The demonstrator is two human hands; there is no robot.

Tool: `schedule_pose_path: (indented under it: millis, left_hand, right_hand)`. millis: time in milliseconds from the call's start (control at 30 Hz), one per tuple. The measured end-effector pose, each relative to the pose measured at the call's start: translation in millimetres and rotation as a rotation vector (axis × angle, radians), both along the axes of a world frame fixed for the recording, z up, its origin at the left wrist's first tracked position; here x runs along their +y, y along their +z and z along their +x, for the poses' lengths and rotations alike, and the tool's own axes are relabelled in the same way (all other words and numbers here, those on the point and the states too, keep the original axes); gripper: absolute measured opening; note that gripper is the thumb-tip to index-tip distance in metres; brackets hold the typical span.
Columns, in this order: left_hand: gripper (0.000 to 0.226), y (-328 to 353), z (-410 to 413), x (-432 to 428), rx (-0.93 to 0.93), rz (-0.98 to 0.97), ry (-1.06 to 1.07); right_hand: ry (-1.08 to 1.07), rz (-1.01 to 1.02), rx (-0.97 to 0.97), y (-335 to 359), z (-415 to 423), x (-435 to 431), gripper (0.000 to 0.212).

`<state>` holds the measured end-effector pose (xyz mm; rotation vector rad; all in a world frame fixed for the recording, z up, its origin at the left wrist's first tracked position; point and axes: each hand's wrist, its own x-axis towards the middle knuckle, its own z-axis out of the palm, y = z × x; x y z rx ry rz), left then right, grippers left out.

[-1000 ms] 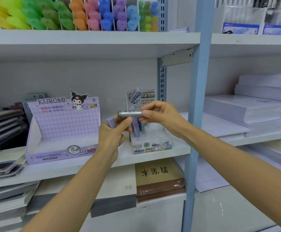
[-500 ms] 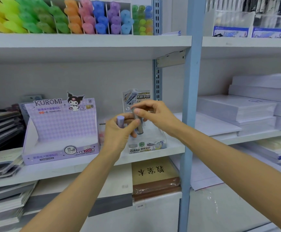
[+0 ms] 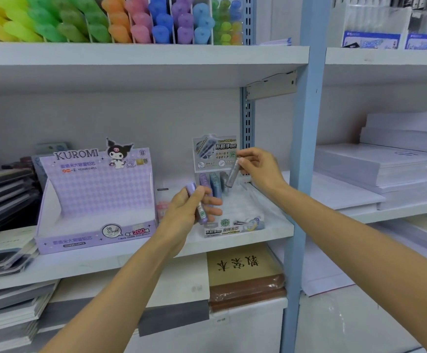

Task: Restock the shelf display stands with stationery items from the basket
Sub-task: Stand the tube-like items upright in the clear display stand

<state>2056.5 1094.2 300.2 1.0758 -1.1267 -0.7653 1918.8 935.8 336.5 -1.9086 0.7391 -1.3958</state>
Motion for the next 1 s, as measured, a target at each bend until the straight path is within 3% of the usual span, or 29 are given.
schedule_pose_path:
  millis: [200,400,600,733,900,1000]
  left_hand:
    - [0.025,-2.0,3.3,0.7,-0.059,0.018,0.034]
    - [0.008,-6.9,6.5,-0.3,-0.021,0.051,0.045]
    - [0.01,-9.9,7.9,-3.0,-0.039,0.001,0.047]
    - [0.013,-12.0,11.0,-2.7,-0.092,-0.008,0.062]
    - [0.014,-13.5,15.5,-1.5,-0.126,-0.007,0.086]
    - [0.014,-11.7,14.2,-0.2,-0.125,-0.015,0.098]
  right_hand:
    - [-0.053,-0.107,0.231,-14.4,19.5,-14.7,0.022]
    - [-0.035,-0.217,0.44,-11.2,12.5,-24.0,0.022]
    - [0.001,-0.234,0.37,-16.9,17.8,-16.6,0.018]
    - [-0.096,-0.296,0.438,-23.2,23.2,-15.1,0.009]
    - [-0.142,-0.277,0.496,-25.2,18.1,-12.7,0.017]
    - [-0.093,-0.276,0.374,-14.7,11.5,-1.0,0.019]
